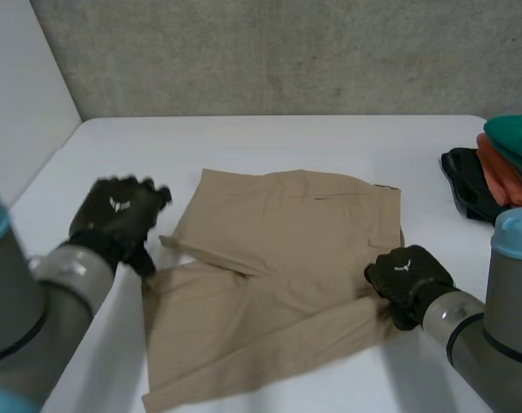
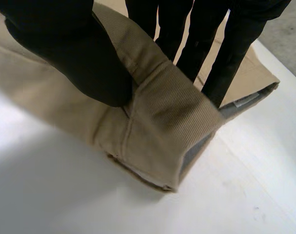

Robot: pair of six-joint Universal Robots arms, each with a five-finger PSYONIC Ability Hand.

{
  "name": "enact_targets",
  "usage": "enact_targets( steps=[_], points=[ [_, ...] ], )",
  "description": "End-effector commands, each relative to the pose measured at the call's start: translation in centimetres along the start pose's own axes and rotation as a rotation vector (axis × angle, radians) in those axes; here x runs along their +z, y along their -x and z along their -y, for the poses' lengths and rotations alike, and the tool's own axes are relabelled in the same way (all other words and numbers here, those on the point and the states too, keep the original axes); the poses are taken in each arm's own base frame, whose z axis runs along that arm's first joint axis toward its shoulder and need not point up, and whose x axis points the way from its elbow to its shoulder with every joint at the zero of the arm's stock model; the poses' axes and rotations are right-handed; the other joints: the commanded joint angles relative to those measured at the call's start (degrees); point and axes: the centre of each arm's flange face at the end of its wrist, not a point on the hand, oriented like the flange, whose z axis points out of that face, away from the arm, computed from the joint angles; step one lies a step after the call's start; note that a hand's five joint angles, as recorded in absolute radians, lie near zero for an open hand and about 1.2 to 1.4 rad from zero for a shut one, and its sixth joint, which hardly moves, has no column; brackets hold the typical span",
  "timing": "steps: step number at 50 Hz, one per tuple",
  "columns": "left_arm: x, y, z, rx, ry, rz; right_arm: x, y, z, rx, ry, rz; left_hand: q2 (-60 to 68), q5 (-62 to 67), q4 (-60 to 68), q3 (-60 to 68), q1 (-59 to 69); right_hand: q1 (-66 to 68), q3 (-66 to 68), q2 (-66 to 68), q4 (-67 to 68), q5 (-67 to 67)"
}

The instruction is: Fold the laundry.

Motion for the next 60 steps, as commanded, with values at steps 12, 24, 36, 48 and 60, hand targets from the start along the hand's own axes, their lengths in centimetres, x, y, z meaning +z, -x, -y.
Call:
enact_targets(
  steps=[12,24,36,48,60],
  points=[
    [-4.4,-3.9,-5.6,-0.157,0.334,-0.293,0.5,-1.2,0.6,0.113,-0.050,-0.051,1.6,1.4,1.3,1.5,1.6,16.3,11.8,12.6,11.4,12.6],
    [-2.8,-4.0,-7.0,-0.130,0.358,-0.222,-0.3,-1.8,0.1,0.118,-0.044,-0.071,59.6,59.4,59.4,59.5,59.6,16.3,11.8,12.6,11.4,12.6],
    [-10.2,-5.8,-6.6,0.325,0.455,-0.465,-6.3,-0.1,-3.8,-0.365,0.346,0.216,59.6,59.4,59.4,59.5,59.6,16.3,11.8,12.6,11.4,12.6],
    [-3.0,-6.2,-2.8,0.300,0.132,-0.271,-2.2,-3.3,-0.9,-0.243,0.151,-0.009,59.6,59.4,59.4,59.5,59.6,16.3,11.8,12.6,11.4,12.6],
    [8.8,-7.7,1.8,0.252,-0.259,-0.010,3.5,-7.5,2.0,-0.268,-0.081,-0.305,59.6,59.4,59.4,59.5,59.6,16.3,11.8,12.6,11.4,12.6]
  ],
)
